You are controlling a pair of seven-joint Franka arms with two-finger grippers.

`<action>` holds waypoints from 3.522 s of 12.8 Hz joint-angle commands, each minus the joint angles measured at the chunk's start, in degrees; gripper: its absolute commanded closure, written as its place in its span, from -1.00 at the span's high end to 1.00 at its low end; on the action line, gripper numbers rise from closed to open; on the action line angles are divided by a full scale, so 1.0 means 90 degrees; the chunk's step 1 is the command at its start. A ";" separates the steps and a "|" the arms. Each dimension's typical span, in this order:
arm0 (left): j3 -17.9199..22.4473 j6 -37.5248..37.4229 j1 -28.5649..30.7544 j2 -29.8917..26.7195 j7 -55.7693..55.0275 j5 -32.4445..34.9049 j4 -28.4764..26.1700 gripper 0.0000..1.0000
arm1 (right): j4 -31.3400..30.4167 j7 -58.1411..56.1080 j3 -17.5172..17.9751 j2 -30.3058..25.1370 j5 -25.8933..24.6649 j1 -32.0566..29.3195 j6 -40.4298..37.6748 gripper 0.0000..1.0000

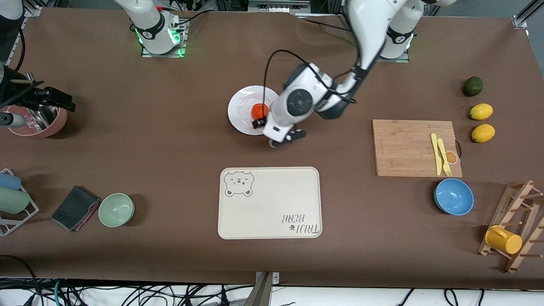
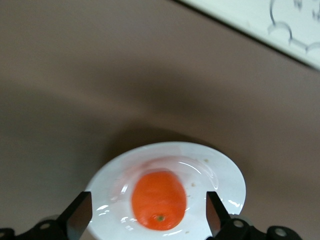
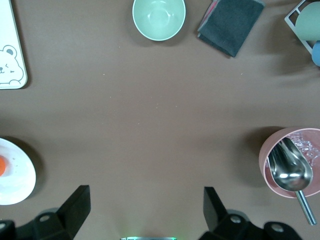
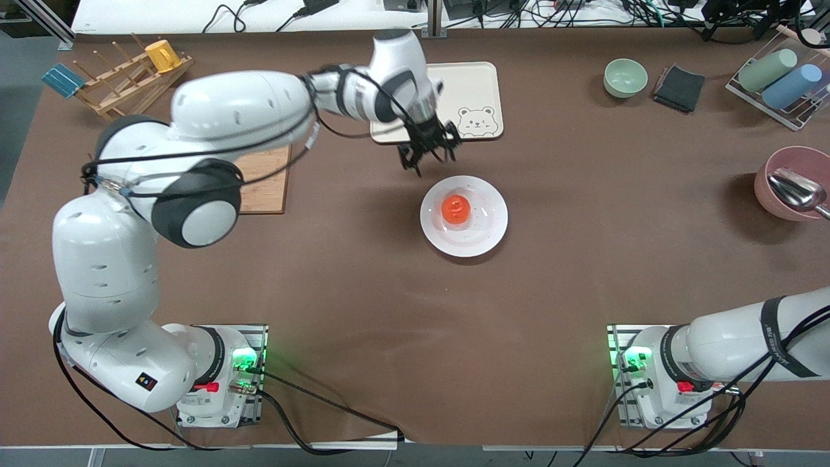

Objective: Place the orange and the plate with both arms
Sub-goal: 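Lower the orange onto the plate and open the left gripper, then reach the right gripper to the plate rim while the left gripper withdraws, then grip the plate rim with the right gripper and slide it onto the tray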

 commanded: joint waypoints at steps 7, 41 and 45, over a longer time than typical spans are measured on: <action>-0.0052 -0.2393 0.3250 -0.0031 0.3538 0.2585 0.0915 1.00 | 0.0077 -0.0047 0.0100 0.0524 0.1654 0.0039 -0.0966 1.00; 0.0876 -0.3526 0.3761 -0.3879 0.6131 0.2101 -0.0169 1.00 | -0.3038 -0.6150 0.1516 0.3250 0.6372 0.1563 0.3951 0.16; 0.0905 -0.3526 0.3770 -0.3752 0.6151 0.2101 -0.0189 1.00 | -0.3068 -0.6432 0.1545 0.3259 0.6343 0.1622 0.4011 -0.82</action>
